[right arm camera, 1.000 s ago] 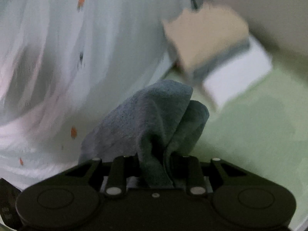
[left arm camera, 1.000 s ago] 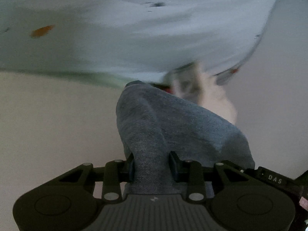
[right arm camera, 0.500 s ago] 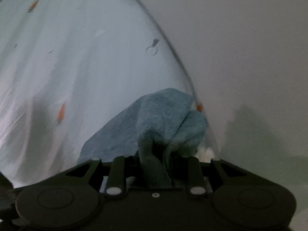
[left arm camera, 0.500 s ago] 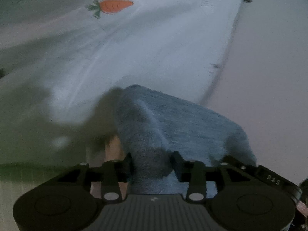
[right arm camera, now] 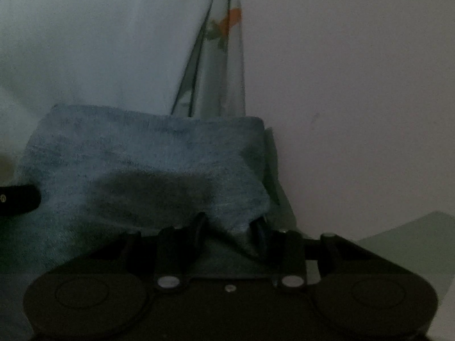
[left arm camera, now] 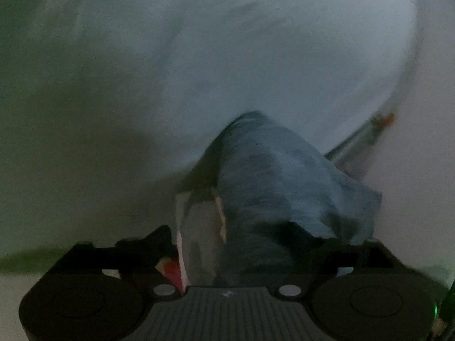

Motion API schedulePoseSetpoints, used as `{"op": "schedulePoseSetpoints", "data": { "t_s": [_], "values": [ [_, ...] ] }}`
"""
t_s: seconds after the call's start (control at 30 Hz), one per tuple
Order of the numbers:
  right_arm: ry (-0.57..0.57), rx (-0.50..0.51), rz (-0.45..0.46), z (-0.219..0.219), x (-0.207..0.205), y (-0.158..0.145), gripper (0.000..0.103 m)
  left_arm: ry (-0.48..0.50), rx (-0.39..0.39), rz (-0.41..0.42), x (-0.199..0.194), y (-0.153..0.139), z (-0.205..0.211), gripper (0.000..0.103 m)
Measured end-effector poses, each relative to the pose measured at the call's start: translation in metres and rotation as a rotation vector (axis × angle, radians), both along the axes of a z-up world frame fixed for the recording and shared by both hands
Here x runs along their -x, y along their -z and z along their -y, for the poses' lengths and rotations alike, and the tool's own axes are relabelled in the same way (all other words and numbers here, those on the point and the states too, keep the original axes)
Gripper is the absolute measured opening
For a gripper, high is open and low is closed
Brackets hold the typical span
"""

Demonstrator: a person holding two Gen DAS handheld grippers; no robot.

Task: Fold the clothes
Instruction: 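Open both grippers and release the jeans on top of the stack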

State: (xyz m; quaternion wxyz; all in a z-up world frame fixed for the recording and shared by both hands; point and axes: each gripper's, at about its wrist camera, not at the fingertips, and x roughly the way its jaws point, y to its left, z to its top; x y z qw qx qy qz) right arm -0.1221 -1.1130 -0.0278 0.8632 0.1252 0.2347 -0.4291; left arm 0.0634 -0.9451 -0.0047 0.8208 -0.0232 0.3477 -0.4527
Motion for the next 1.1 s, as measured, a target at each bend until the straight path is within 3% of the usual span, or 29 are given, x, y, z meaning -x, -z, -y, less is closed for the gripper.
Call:
{"op": "schedulePoseSetpoints", "data": {
  "t_s": [0.2, 0.23, 0.27, 0.33, 0.43, 0.5, 0.67, 0.77, 0.93, 1.1],
  "values": [
    [0.002, -0.003, -0.050, 0.000, -0.005, -0.009, 0.037, -0.015, -0.068, 0.043, 0.008, -0.016, 0.001, 0.096],
    [0.020, 0.004, -0.064, -0.003, -0.002, -0.015, 0.042, -0.014, -0.088, 0.050, 0.011, -0.022, -0.001, 0.096],
    [0.037, 0.010, -0.077, -0.007, 0.001, -0.020, 0.048, -0.008, -0.109, 0.054, 0.016, -0.030, -0.006, 0.095],
    [0.080, 0.039, -0.089, -0.019, 0.013, -0.034, 0.084, -0.005, -0.129, 0.101, 0.035, -0.044, -0.029, 0.095],
    [0.098, 0.058, 0.006, -0.053, 0.055, -0.052, 0.100, 0.020, -0.116, 0.213, 0.074, -0.056, -0.075, 0.100],
    [0.103, 0.032, 0.069, -0.078, 0.083, -0.060, 0.103, 0.042, -0.092, 0.248, 0.099, -0.061, -0.105, 0.103],
    [0.050, -0.006, 0.062, -0.154, 0.132, -0.059, 0.103, 0.027, -0.004, 0.192, 0.155, -0.068, -0.173, 0.103],
    [0.001, -0.049, 0.068, -0.209, 0.167, -0.056, 0.103, 0.070, 0.008, 0.171, 0.188, -0.062, -0.205, 0.103],
    [-0.039, -0.078, 0.064, -0.264, 0.218, -0.052, 0.103, 0.100, -0.082, 0.199, 0.232, -0.046, -0.241, 0.103],
    [-0.047, -0.122, 0.049, -0.280, 0.244, -0.039, 0.103, 0.125, -0.144, 0.232, 0.251, -0.043, -0.259, 0.103]
  ]
}}
